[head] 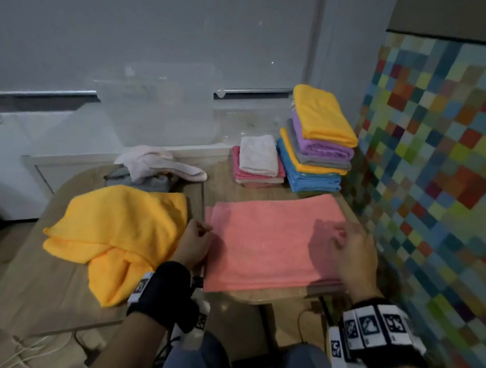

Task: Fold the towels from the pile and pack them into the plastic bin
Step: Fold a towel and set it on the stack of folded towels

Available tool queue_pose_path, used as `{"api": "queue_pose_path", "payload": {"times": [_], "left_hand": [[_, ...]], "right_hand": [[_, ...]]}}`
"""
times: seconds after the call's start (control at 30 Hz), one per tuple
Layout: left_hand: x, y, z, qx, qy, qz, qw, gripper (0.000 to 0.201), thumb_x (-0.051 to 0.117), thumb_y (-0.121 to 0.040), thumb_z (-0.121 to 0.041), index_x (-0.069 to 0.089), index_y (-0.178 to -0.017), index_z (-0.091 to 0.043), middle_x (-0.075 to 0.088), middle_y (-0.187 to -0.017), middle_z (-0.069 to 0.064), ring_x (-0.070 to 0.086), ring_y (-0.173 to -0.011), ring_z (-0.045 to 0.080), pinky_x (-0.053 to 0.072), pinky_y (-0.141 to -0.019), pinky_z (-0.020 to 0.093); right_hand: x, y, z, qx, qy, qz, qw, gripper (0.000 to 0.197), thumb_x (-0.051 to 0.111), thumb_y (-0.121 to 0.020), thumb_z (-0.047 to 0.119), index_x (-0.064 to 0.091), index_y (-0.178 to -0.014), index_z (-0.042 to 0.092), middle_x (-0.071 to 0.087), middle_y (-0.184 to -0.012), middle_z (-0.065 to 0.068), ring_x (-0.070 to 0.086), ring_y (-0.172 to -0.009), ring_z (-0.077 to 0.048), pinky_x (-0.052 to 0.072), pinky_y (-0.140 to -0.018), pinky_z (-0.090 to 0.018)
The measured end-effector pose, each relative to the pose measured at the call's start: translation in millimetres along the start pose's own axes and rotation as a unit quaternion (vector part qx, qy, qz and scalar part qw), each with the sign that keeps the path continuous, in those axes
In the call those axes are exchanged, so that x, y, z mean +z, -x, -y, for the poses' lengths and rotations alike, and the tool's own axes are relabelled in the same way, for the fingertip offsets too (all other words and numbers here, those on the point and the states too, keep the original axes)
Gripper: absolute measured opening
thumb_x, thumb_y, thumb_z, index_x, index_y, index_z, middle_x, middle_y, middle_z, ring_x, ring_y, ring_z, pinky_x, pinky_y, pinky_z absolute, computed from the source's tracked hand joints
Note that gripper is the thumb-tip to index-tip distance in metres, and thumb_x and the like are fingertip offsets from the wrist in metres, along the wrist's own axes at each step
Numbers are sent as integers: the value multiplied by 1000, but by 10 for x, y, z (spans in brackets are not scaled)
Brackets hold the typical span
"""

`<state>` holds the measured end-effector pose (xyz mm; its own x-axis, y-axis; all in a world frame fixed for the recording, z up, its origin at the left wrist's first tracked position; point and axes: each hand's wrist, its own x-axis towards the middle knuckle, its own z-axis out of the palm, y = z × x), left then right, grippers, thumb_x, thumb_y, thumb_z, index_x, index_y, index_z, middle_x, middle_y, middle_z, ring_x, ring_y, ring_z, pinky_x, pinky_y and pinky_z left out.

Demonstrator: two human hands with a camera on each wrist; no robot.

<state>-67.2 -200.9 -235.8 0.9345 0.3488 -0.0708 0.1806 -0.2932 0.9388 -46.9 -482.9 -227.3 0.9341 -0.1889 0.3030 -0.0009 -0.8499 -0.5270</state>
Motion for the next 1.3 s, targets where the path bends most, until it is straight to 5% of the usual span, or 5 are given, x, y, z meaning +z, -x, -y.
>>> {"api": "queue_pose_path", "payload": {"times": [0.2, 0.43, 0.73, 0.87, 1.3], "left_hand": [[-25, 35, 48, 9, -12, 30, 999, 31, 47, -89, 10, 47, -72, -16, 49, -67, 1, 51, -48, 0, 36, -43, 6], [-124, 43, 111, -7, 19, 61, 998, 29, 44, -92, 7, 52, -76, -16, 48, -67, 2, 45, -49, 5, 36, -42, 8], [-85, 45, -43, -48, 101, 35, 993, 19, 48, -97, -16, 49, -79, -9, 50, -70, 5, 50, -52, 6, 38, -42, 11], [-126, -15, -92, -104, 37, 55, 992, 52, 44, -93, -51, 63, -96, -3, 60, -81, 9, 55, -66, 15, 42, -55, 22], [10, -59, -133, 101, -91, -59, 989, 18, 55, -83, -8, 38, -86, -12, 49, -79, 6, 44, -73, 22, 32, -66, 31]], "right_hand": [[349, 669, 949, -259, -206, 188, 925, 7, 68, -76, 9, 71, -81, 14, 61, -86, 11, 46, -87, -4, 32, -91, -16], [665, 837, 1084, -312, -76, 222, 921, 32, 67, -78, 38, 63, -107, 26, 52, -116, 11, 40, -111, -13, 31, -90, -30], [579, 844, 1252, -148, -417, 149, 884, 9, 54, -89, 6, 56, -84, 14, 56, -73, 21, 51, -72, 4, 39, -69, -13], [760, 963, 1082, -173, -353, 187, 900, 10, 51, -85, 30, 60, -88, 28, 61, -89, 12, 57, -90, -13, 48, -83, -35], [807, 1023, 1022, -266, -61, 64, 960, 41, 53, -66, 29, 64, -105, 25, 63, -117, 9, 42, -113, -13, 29, -91, -29]]}}
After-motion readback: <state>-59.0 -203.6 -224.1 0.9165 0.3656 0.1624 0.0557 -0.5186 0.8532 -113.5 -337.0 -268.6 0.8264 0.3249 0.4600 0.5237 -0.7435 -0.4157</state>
